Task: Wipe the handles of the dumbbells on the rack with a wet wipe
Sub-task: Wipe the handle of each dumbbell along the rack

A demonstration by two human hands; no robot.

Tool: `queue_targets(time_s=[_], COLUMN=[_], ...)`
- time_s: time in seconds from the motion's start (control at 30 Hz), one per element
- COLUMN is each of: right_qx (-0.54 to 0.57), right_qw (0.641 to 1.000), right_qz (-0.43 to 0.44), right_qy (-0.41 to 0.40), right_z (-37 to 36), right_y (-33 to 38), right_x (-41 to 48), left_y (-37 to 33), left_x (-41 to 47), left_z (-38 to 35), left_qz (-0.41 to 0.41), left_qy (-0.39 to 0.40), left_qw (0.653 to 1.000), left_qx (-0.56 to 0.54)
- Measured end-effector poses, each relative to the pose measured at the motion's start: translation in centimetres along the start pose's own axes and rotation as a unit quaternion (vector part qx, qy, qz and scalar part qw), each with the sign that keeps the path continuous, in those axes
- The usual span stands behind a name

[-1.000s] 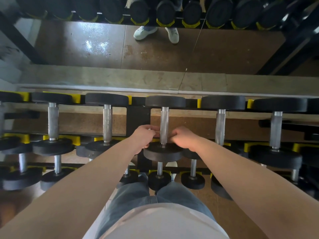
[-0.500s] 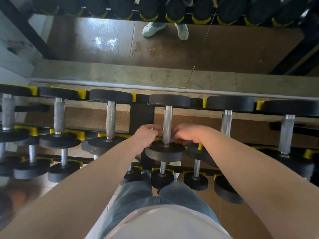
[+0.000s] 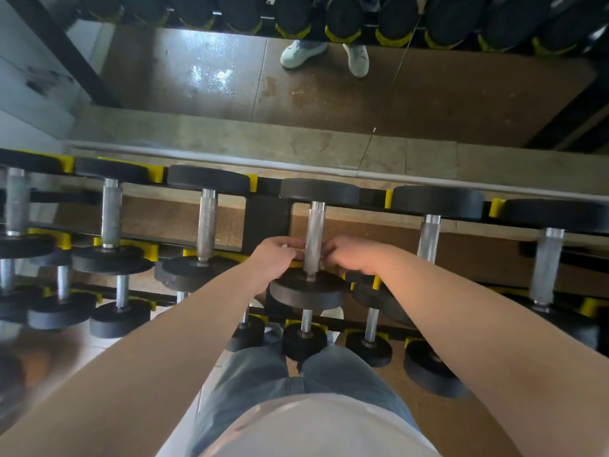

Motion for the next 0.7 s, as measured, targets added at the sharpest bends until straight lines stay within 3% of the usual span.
queue_targets(time_s=[0.07,0.1,0.13,0.17,0.2,0.3,0.43,0.5,0.57,0.63,0.7], right_qx=[0.191,0.309,0.390,0.411,0.377,0.102,-0.144,-0.163,-0.066,0.105,0.310], right_qw=[0.979,0.946,0.913,0.904,0.919,0.993,0.989,0.986,0.997,0.994,0.945], right_qz=[0.009,0.013,0.013,0.014,0.017,0.010,0.029,0.022,-0.007,-0.017,0.011], right_qy=[-0.075,-0.103,-0.118,-0.120,-0.111,-0.051,0.000,0.024,0.024,-0.032,-0.107], right_z=[0.9,1.3,1.5,1.6,1.4,0.1,-0.4,-0.4,-0.5,-0.1,0.7], right_y=[0.3,0.5,0.6,0.6,0.6,0.2,0.9,0.8,0.2,-0.2,-0.1], right_x=[0.3,0.6,0.9,1.2,1.1,0.6,-0.2,-0.3,-0.3,-0.3,-0.6], left_y=[-0.1,-0.2,-0.2,-0.2,-0.1,-0.1,0.0,0.1,0.2,0.2,0.2], left_x=[-0.1,-0.2,-0.3,-0.4,-0.4,-0.3,-0.4,-0.4,-0.5,-0.7,-0.9], left_z=[-0.1,-0.1,-0.1,-0.1,-0.2,-0.4,-0.6,-0.6,-0.6,-0.5,-0.4], left_qz=[0.006,0.009,0.010,0.011,0.011,0.008,0.000,0.001,0.008,0.009,0.011], left_qy=[-0.004,-0.006,-0.007,-0.010,-0.012,-0.020,-0.032,-0.035,-0.044,-0.052,-0.057], left_qw=[1.000,1.000,1.000,1.000,1.000,1.000,0.999,0.999,0.999,0.999,0.998], left_qx=[0.001,0.001,0.003,0.005,0.006,0.012,0.018,0.013,0.003,-0.005,-0.025])
Point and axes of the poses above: each hand's wrist, its own x-axis towards the middle knuckle, its own z-axis out of the back of the hand, y = z × x, the point moved 2 cm from there along x, towards the middle knuckle, and after that the axes turned 5 degrees about x, right-handed, at the moved point
